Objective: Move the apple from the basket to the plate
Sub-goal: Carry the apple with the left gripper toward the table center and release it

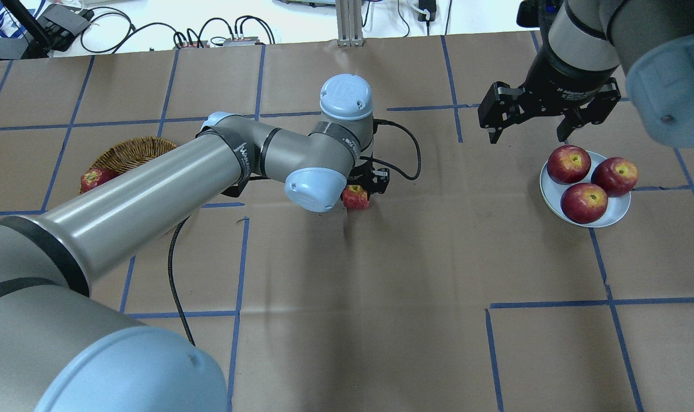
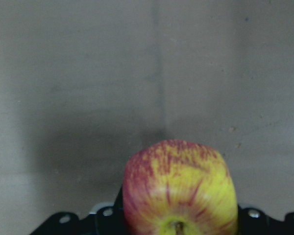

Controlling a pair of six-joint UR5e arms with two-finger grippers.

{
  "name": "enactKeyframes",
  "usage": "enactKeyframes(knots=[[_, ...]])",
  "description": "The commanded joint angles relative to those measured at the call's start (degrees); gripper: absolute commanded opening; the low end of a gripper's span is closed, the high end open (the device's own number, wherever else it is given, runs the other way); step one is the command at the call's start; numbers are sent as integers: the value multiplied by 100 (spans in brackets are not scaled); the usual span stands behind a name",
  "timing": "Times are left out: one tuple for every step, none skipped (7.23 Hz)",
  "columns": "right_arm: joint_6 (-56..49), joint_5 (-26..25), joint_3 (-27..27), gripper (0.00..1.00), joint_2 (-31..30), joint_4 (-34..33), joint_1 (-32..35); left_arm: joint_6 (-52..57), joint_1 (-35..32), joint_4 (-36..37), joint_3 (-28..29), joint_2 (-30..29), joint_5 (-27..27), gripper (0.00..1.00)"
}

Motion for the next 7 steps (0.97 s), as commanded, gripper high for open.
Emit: enactKeyframes(knots=[[-9,0,0,100,0,0,-7,-9,-15,100,-25,-68,35,66],[-9,0,0,100,0,0,-7,-18,-15,91,-16,-59,-9,98],[-9,0,0,100,0,0,-7,-9,-15,82,10,-7,-1,99],[-9,0,0,100,0,0,-7,26,29,-92,80,203,0,99],[-9,0,0,100,9,0,1,87,220,-616,115,709,8,99],[-17,-9,0,100,0,0,1,471,657,-1447,125,1393,17,99],[9,-9,0,100,9,-9,10,1127,1149,-2161,64,2113,26,99]])
